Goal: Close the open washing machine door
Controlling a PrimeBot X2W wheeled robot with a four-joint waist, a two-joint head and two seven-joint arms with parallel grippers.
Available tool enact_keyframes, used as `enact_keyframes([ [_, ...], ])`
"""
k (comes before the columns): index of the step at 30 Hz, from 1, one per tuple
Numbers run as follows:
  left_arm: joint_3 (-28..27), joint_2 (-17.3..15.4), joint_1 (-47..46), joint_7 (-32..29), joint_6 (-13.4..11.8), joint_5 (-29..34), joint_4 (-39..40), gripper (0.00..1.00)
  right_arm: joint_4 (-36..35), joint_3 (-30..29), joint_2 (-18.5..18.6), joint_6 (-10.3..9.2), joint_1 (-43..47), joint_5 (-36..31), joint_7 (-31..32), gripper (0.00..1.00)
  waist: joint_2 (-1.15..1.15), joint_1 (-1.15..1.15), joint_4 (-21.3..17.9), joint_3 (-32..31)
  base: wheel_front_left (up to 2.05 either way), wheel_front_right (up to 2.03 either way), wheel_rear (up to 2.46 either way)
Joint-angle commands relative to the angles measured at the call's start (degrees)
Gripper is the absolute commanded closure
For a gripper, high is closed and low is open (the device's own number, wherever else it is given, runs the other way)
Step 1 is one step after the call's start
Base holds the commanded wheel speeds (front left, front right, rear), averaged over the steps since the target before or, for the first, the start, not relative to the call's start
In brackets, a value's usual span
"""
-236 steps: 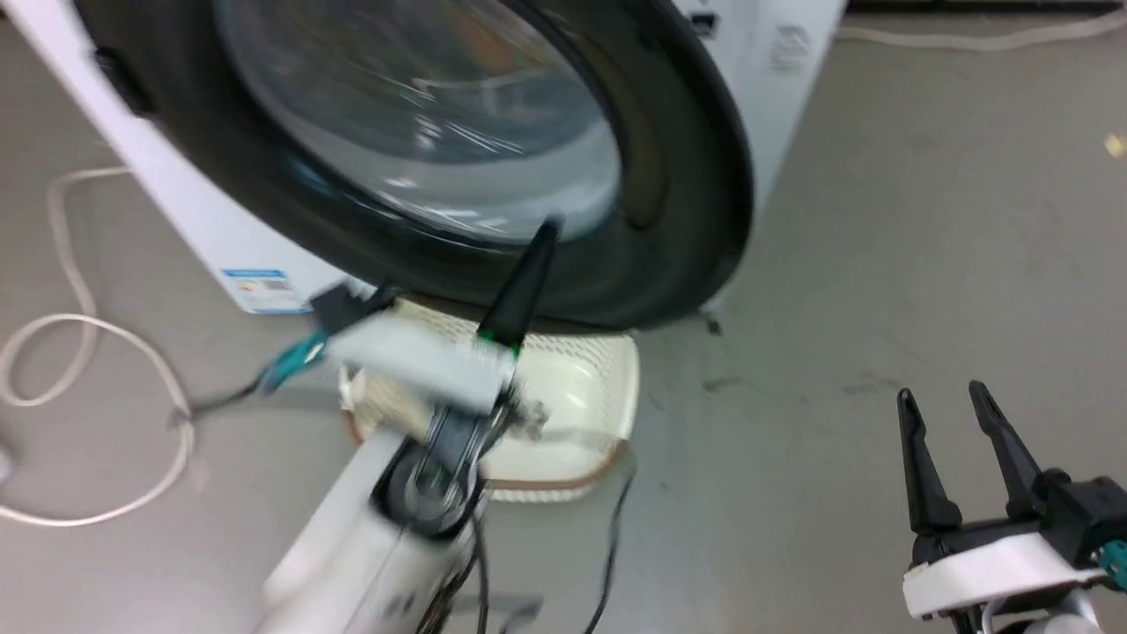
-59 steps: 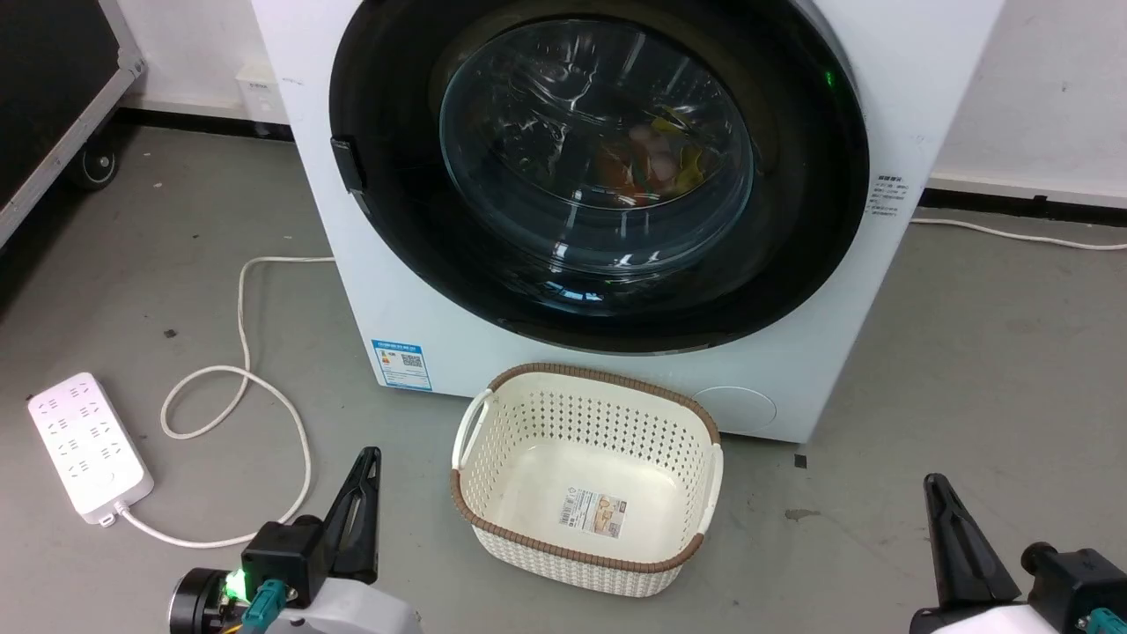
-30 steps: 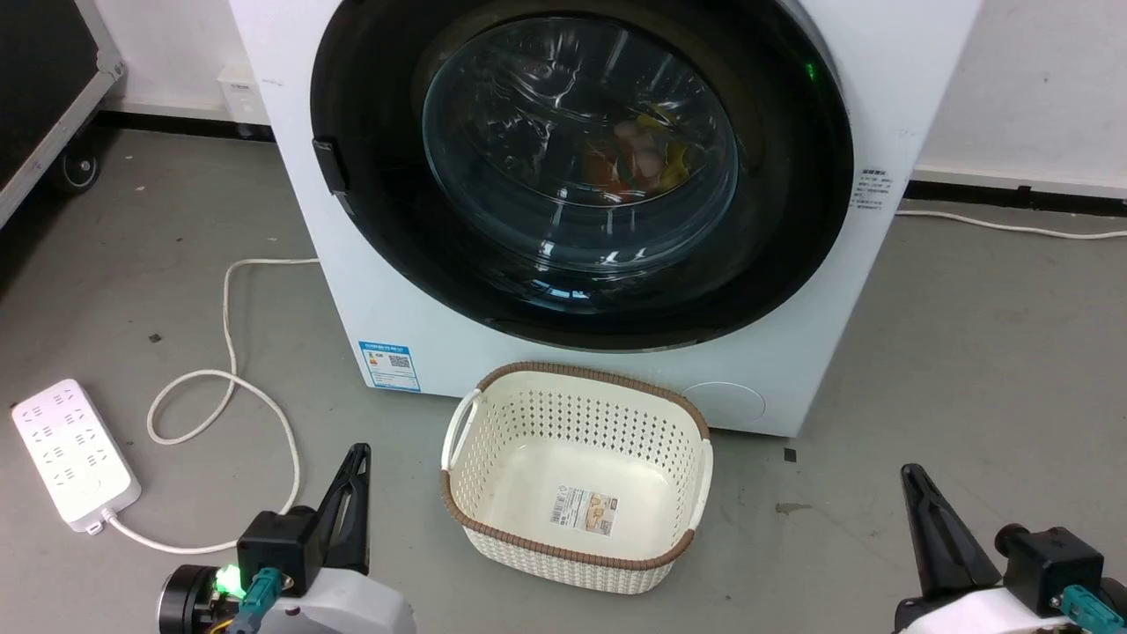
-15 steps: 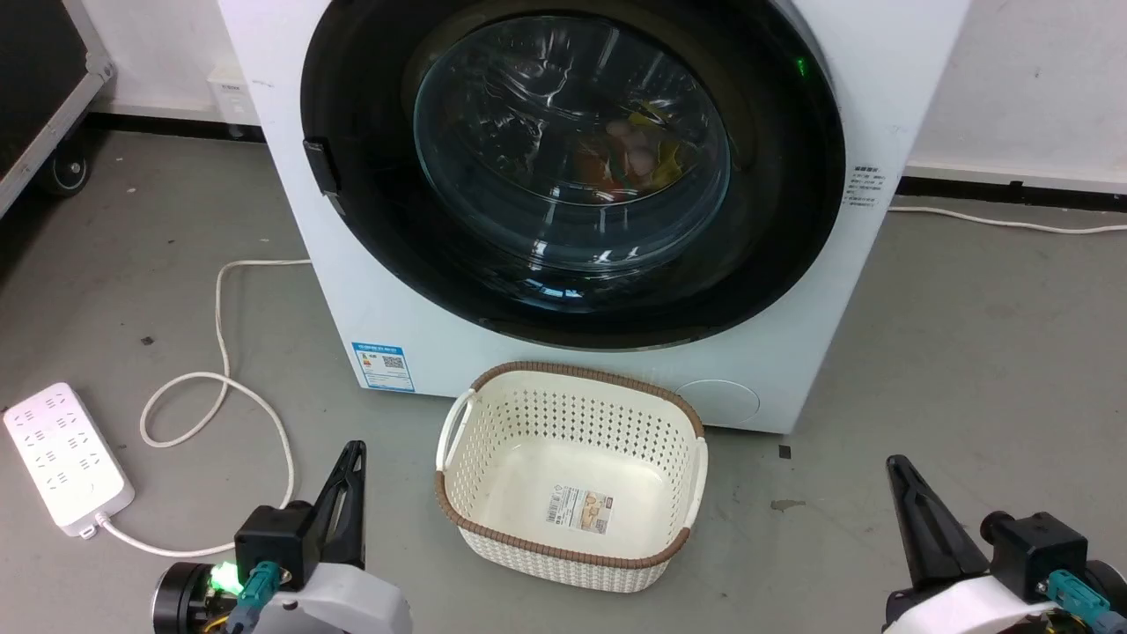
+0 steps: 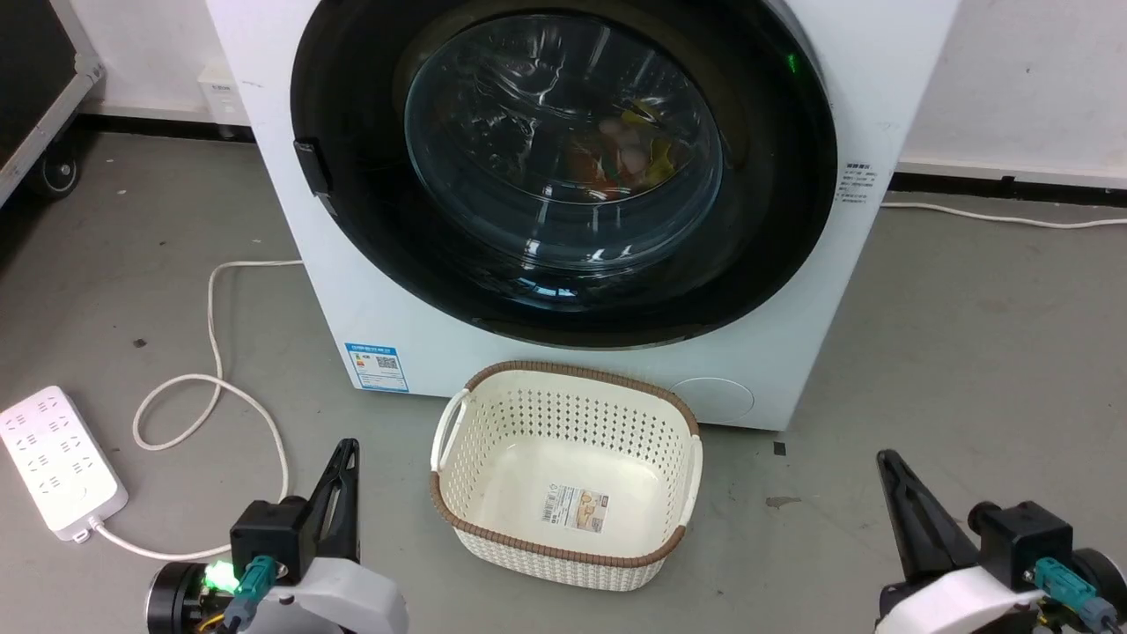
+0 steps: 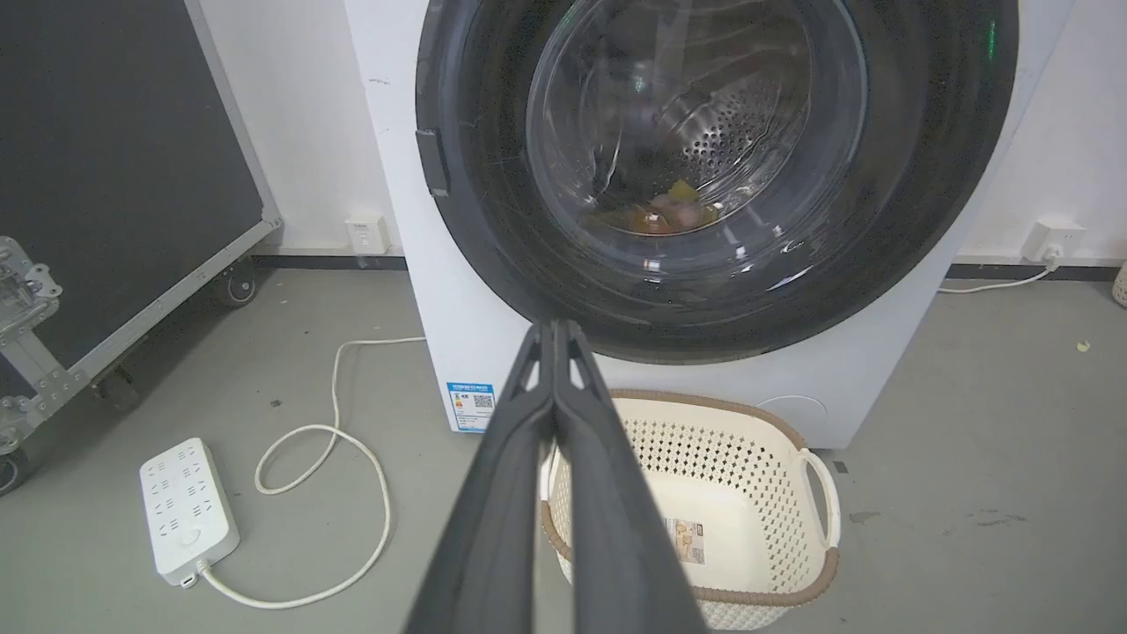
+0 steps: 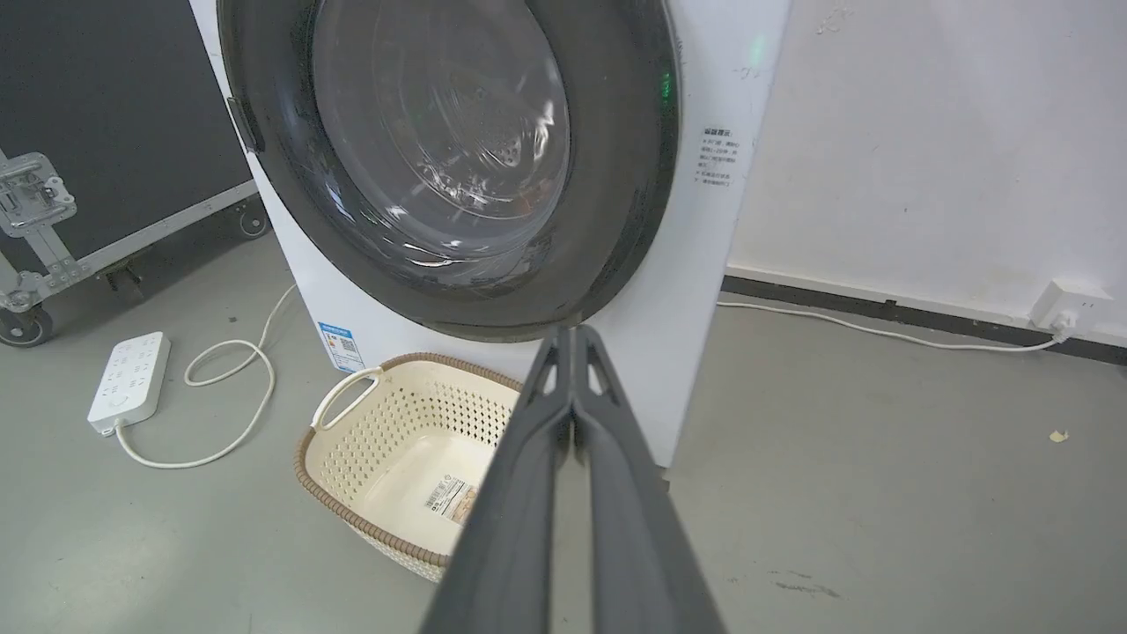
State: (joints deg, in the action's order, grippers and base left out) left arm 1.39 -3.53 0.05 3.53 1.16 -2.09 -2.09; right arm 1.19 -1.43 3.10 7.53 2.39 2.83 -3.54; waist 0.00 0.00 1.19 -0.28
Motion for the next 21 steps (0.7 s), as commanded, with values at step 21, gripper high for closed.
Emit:
enact_keyframes([
  [21,-1.26,0.6,-0.05,-3.17,-1.06,1.93,1.9,1.0,-1.11,1.3,-0.22,-0.04,-2.23,-2.58,3.18,1.0,0.0,0.0,-1.07,0.25,0.0,0.0,0.0],
])
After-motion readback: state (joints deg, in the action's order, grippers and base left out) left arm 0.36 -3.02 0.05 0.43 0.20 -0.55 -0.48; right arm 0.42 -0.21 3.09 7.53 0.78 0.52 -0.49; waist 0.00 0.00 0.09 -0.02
